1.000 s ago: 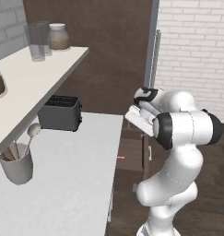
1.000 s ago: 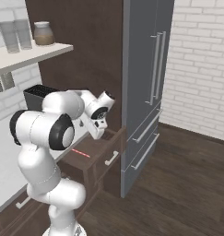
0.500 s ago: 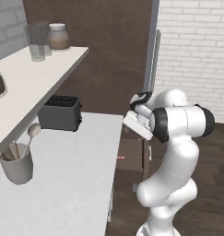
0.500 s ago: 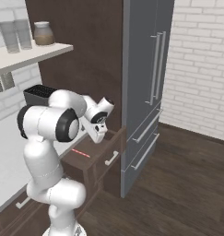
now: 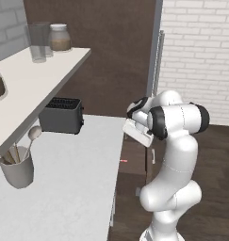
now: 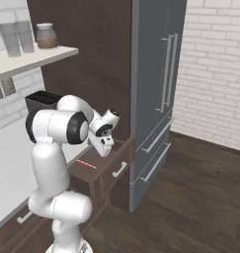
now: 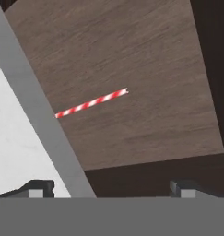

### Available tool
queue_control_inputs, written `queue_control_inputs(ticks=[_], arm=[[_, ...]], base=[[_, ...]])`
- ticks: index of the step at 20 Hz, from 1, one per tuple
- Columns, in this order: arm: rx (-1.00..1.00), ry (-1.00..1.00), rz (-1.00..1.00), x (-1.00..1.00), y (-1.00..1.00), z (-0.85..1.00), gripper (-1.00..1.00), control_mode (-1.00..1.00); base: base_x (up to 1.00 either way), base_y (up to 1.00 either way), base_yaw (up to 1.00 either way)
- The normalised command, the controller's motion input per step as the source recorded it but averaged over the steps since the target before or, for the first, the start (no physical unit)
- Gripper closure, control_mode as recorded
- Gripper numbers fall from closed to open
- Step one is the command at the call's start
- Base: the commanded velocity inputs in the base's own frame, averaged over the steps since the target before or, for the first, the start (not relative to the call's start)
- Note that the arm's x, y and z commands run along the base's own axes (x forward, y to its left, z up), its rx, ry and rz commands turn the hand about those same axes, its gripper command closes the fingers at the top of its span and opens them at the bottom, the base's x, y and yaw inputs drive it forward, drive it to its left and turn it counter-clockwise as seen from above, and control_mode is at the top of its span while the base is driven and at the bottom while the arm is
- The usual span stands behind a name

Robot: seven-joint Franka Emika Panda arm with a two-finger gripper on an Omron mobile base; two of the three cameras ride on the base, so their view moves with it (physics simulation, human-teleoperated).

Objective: Take a straw from the drawer in front and place it inside the glass cup on the dining counter.

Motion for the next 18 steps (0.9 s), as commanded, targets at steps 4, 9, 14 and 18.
queue_control_inputs(ticks=[4,9,14,18], arm=[[-0.07,0.00,0.00,0.11,0.00,-0.46,-1.00,-1.00],[-0.04,0.00,0.00,0.11,0.00,-0.38,-1.00,-1.00],[-0.04,0.00,0.00,0.09,0.00,-0.39,-1.00,-1.00],[-0.03,0.00,0.00,0.04,0.00,-0.39,-1.00,-1.00]], base=[[0.00,0.00,0.00],[0.00,0.00,0.00],[0.00,0.00,0.00],[0.00,0.00,0.00]])
